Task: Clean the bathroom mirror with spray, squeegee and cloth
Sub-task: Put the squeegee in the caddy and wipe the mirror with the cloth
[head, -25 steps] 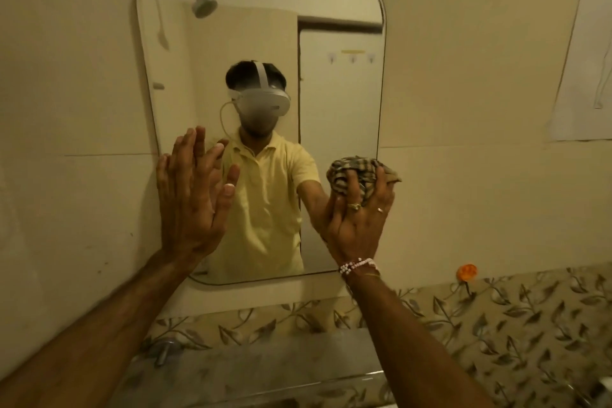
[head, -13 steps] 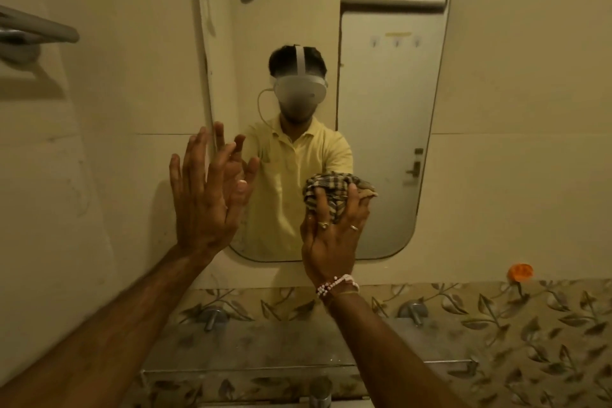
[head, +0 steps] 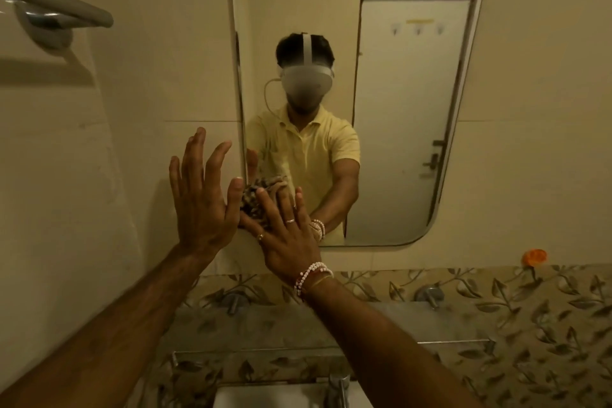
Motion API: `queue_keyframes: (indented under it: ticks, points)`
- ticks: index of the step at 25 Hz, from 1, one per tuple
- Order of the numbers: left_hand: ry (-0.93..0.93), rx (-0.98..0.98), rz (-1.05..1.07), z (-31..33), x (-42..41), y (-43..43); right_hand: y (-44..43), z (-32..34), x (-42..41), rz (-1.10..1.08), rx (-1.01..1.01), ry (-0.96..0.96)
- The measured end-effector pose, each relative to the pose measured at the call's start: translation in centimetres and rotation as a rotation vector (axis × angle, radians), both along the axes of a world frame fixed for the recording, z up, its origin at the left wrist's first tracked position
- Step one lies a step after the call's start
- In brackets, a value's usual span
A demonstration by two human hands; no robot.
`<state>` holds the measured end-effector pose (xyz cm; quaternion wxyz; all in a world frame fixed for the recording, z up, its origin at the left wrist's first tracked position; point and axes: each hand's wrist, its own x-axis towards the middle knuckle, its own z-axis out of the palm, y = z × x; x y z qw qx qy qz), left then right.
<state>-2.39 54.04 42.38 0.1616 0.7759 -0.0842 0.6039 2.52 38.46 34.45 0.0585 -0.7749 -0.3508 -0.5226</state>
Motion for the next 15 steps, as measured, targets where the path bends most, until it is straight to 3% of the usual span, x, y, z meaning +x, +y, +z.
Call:
queue_keyframes:
  ticks: [7,15]
  points:
    - [0.008,0.018,-0.08,-0.2,0.6,-4.6,-5.9,-2.3,0.0,-0.072,-0.316,-0.069]
    - [0.007,0.035,-0.13,-1.2,1.6,-10.4,-15.9,-3.7,1.7,-0.143,-0.296,-0.086]
